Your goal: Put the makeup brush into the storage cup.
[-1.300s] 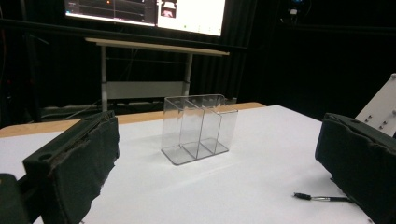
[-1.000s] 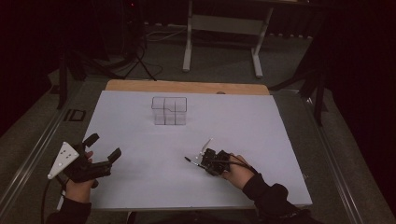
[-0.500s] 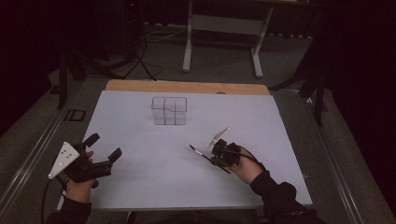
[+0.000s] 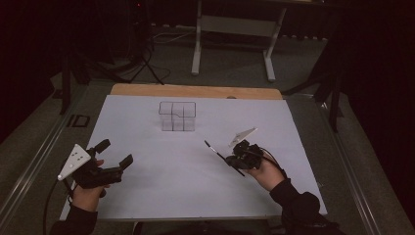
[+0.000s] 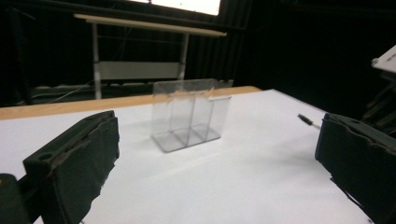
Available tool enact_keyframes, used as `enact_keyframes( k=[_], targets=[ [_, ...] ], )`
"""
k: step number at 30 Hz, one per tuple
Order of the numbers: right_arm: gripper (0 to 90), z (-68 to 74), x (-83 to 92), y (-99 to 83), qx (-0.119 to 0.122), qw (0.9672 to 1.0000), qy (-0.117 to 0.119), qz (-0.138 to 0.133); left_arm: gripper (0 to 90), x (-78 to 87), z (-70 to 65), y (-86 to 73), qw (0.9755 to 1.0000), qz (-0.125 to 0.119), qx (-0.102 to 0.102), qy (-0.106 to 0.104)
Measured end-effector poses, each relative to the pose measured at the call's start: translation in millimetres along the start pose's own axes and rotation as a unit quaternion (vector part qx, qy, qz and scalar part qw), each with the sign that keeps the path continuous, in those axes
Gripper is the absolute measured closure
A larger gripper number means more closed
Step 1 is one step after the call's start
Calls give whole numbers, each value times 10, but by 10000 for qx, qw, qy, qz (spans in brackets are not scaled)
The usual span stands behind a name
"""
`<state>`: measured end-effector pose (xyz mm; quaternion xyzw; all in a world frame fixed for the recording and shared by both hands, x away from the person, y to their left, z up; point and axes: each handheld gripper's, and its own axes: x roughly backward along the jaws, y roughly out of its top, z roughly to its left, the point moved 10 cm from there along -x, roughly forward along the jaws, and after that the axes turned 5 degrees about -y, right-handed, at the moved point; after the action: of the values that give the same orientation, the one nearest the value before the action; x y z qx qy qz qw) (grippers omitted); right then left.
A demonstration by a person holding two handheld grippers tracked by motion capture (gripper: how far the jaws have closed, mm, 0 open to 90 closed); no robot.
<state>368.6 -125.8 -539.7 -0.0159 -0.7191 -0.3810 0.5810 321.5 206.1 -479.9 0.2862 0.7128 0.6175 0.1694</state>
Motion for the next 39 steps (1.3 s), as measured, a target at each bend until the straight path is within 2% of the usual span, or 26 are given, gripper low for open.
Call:
enact_keyframes(
  k=[6, 8, 11, 14, 18, 20, 24, 31, 32, 34, 36, 37, 39],
  targets=[
    [856, 2, 176, 63, -42, 9992, 90, -383, 2, -95, -212, 98, 9991, 29, 117, -400],
    [857, 5, 240, 100, -24, 9983, 157, -559, 2, -144, -248, 131, 9990, 55, 121, -422],
    [856, 2, 307, 148, -36, 9970, 145, -755, 2, -222, -320, 206, 9982, 0, 192, -574],
    [856, -10, 380, 208, -25, 9955, 97, -947, 2, -325, -391, 272, 9971, 50, 249, -711],
    [856, 1, 496, 296, -21, 9924, 117, -1227, 2, -419, -484, 338, 9942, 91, 303, -1029],
    [856, 9, 555, 336, -19, 9903, 150, -1379, 2, -481, -513, 356, 9932, 160, 317, -1112],
    [856, 20, 660, 401, 4, 9868, 199, -1608, 2, -568, -582, 387, 9890, 182, 478, -1390],
    [856, 45, 768, 481, 36, 9801, 198, -1976, 3, -729, -737, 418, 9829, 285, 510, -1747],
    [857, 47, 779, 492, 50, 9795, 159, -2006, 10, -758, -772, 425, 9807, 289, 551, -1853],
    [856, 68, 810, 526, 59, 9769, 180, -2129, 16, -803, -816, 431, 9793, 305, 525, -1930],
    [856, 80, 829, 548, 65, 9755, 167, -2193, 21, -861, -882, 434, 9768, 326, 505, -2055],
    [857, 90, 843, 567, 46, 9737, 163, -2270, 23, -882, -920, 436, 9743, 320, 524, -2167],
    [857, 99, 854, 589, 45, 9718, 139, -2353, 37, -928, -970, 428, 9715, 363, 542, -2279]
  ],
)
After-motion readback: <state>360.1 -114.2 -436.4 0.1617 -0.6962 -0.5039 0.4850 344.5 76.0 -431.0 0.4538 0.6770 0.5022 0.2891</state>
